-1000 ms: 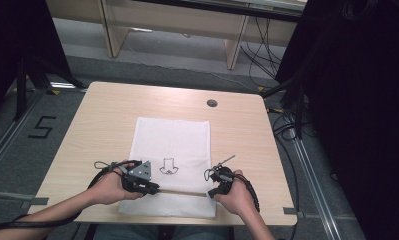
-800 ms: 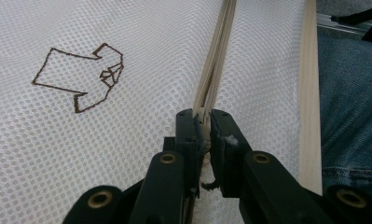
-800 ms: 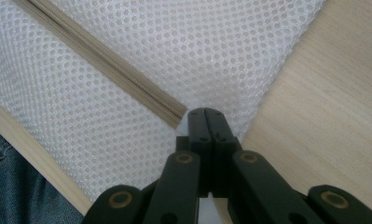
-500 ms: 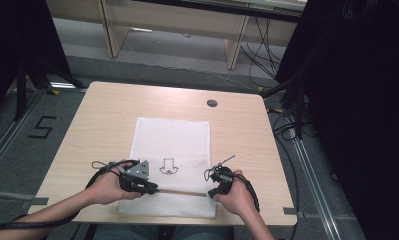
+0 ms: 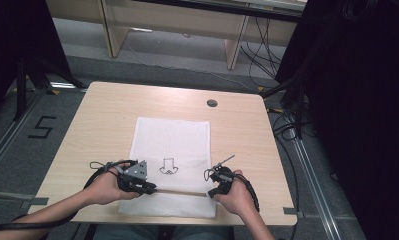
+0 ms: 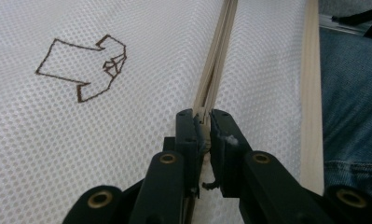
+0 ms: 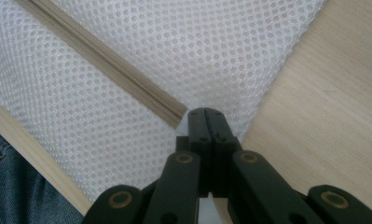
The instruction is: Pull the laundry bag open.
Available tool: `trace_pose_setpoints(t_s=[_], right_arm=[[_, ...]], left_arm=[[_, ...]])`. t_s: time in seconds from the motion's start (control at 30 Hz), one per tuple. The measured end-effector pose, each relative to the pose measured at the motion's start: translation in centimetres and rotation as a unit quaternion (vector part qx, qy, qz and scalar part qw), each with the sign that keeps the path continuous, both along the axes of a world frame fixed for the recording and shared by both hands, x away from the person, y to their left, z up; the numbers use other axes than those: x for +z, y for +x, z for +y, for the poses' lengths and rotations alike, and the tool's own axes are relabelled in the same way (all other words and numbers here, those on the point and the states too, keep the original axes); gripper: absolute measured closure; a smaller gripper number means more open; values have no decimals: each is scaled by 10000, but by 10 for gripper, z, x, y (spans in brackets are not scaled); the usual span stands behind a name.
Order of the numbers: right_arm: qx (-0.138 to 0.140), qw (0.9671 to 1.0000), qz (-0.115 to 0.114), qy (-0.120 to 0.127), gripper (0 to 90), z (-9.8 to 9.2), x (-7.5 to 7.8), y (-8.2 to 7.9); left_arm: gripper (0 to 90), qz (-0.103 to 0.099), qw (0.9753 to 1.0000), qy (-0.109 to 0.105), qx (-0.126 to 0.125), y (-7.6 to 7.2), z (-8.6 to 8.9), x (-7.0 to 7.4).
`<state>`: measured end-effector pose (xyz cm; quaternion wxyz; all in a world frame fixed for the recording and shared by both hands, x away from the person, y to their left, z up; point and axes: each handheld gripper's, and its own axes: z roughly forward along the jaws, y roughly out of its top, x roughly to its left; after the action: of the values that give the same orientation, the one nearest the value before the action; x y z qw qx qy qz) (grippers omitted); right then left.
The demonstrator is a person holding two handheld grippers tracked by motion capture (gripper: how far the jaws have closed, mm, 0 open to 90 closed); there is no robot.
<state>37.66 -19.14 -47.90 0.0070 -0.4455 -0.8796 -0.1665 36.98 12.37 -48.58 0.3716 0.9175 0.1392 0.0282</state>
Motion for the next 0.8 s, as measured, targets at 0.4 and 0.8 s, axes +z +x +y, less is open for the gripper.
trace_pose_setpoints(t_s=[0.4, 0.8], right_arm=[[44, 10000, -23, -28, 900, 0, 0, 0], [14, 10000, -7, -13, 900, 0, 0, 0]], left_arm=[[817, 9, 10000, -20, 27, 0, 4, -1], [818, 29, 9999, -42, 99, -1, 8, -2]])
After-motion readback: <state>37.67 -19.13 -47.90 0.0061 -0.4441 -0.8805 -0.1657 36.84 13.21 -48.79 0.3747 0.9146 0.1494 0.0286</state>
